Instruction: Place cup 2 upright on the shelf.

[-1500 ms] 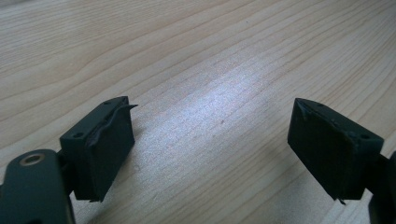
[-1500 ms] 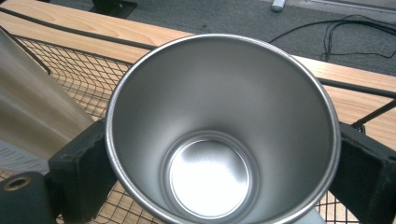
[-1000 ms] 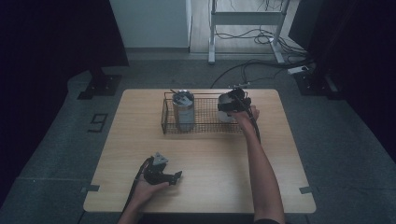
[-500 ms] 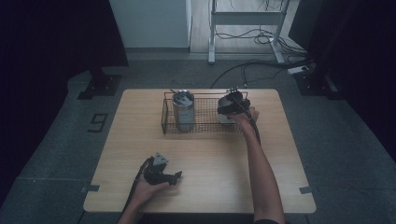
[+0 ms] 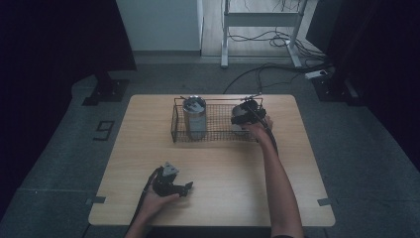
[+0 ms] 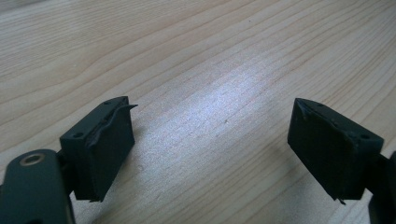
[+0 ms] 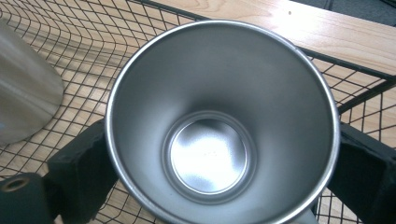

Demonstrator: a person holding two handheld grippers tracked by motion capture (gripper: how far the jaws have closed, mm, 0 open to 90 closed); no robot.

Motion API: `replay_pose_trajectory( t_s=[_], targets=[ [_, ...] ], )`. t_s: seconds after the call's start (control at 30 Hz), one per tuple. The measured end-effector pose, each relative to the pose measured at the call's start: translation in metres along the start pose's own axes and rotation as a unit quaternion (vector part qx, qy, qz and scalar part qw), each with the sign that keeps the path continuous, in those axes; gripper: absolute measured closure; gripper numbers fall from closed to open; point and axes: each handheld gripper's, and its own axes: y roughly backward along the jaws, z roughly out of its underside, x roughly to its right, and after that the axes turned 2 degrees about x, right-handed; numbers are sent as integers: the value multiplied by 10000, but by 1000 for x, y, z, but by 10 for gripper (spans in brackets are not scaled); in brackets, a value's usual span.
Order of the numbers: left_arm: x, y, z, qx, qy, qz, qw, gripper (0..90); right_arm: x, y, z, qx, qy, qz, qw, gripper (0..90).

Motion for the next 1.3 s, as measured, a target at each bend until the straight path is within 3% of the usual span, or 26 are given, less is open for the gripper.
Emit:
replay_pose_trajectory(
  t_s=[0.3, 0.67, 1.1, 1.3],
  targets=[
    [0, 0, 0, 0, -15, -5, 10000, 143, 1, 18, -2, 542, -214, 16, 9983, 0],
    [1, 0, 0, -2, -36, -30, 10000, 143, 4, 59, 8, 1071, -197, -116, 9940, 23],
    [1, 0, 1, 8, -62, -28, 10000, 141, 8, 94, 55, 1266, -47, -335, 9914, 86],
    [1, 0, 1, 14, -59, -34, 10000, 141, 12, 108, 87, 1412, -87, -457, 9889, 114]
  ],
)
